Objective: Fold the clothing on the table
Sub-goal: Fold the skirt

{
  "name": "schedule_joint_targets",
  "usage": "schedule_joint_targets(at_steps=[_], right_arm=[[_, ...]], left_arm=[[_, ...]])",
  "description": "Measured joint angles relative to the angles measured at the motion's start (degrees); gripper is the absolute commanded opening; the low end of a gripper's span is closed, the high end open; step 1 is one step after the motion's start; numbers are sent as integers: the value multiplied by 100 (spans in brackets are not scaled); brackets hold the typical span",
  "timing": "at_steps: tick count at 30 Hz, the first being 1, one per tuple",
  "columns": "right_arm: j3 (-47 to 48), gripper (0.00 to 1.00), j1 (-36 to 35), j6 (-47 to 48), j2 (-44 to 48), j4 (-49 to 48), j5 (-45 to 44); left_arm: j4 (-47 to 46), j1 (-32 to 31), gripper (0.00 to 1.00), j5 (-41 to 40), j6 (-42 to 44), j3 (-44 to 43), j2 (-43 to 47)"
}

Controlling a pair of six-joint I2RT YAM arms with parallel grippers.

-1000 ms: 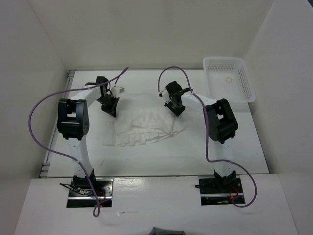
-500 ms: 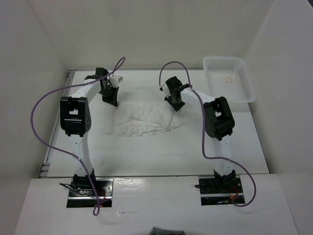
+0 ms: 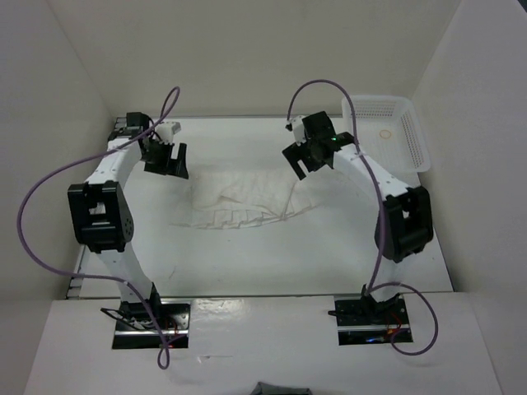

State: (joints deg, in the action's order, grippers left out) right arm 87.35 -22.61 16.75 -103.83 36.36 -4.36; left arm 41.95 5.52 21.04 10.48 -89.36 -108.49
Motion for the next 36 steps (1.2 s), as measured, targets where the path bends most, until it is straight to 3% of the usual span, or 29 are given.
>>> schedule_joint_targets(at_steps=[4, 8, 11, 20, 32, 36], right_arm=[[-411, 96, -28, -70, 1056, 9, 76], [-822, 96, -50, -188, 1517, 13, 136], [-1108, 96, -48, -243, 1556, 48, 197], [-1493, 96, 125, -345, 1770, 46, 463], [-1759, 96, 214, -413, 1814, -74, 507], [-1762, 96, 214, -433, 1814, -96, 501]], left_arm=[[-109, 278, 90, 367, 166, 455, 369], [-175, 302, 86, 728, 289, 789, -109], [-177, 282, 86, 911, 313, 957, -533], [-313, 282, 86, 1263, 297, 999, -581], [-459, 289, 75, 1552, 284, 1029, -684], [-501, 289, 66, 1591, 280, 1064, -688]])
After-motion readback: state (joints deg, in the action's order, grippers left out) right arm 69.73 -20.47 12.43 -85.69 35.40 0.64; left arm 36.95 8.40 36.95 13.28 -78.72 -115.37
